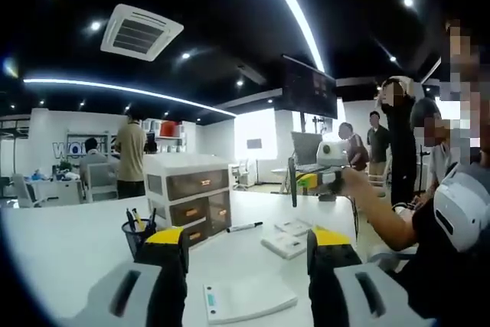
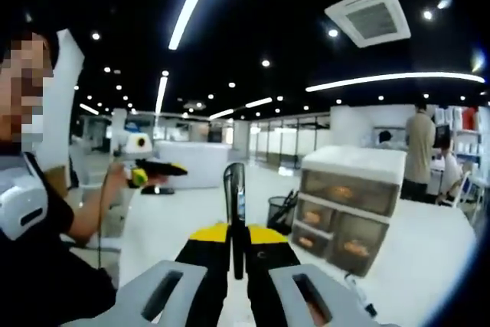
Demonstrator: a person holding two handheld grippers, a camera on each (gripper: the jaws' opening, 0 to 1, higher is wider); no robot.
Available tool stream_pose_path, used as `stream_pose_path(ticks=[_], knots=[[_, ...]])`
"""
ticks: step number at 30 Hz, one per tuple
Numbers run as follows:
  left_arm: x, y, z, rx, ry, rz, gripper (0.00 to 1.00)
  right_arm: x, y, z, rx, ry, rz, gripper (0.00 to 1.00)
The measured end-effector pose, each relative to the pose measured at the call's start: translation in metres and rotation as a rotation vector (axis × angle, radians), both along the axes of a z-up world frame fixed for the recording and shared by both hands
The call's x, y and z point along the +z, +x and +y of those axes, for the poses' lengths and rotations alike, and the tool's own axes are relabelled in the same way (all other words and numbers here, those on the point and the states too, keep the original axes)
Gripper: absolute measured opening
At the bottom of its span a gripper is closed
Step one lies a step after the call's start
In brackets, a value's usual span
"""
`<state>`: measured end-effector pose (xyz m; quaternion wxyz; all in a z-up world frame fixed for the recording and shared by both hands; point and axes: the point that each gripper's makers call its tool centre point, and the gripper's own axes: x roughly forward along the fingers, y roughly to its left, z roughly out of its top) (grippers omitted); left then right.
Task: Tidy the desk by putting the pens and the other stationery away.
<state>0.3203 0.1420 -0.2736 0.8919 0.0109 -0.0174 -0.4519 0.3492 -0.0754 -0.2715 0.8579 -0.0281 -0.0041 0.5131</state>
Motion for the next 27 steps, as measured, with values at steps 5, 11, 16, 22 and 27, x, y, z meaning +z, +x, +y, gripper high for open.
stream_pose_path(ticks=[5,11,16,22,27], knots=[[-0.003,-0.001,-0.001,0.001,0.003,0.006,0.62,-0.007,0.003,-0.005,-0.012,0.019,0.016,0.05],[0.000,-0.003,0.002,0.009,0.000,-0.002,0.62,-0.007,0.004,-0.006,-0.011,0.023,0.029,0.05],[0.002,-0.005,0.001,0.008,-0.002,-0.006,0.62,-0.006,0.006,-0.008,-0.020,0.025,0.025,0.05],[0.001,-0.005,0.000,0.010,0.002,-0.006,0.62,0.000,0.002,-0.011,-0.025,0.048,0.016,0.05],[0.002,-0.004,0.002,0.014,0.000,-0.008,0.62,-0.002,0.005,-0.012,-0.028,0.052,0.023,0.05]])
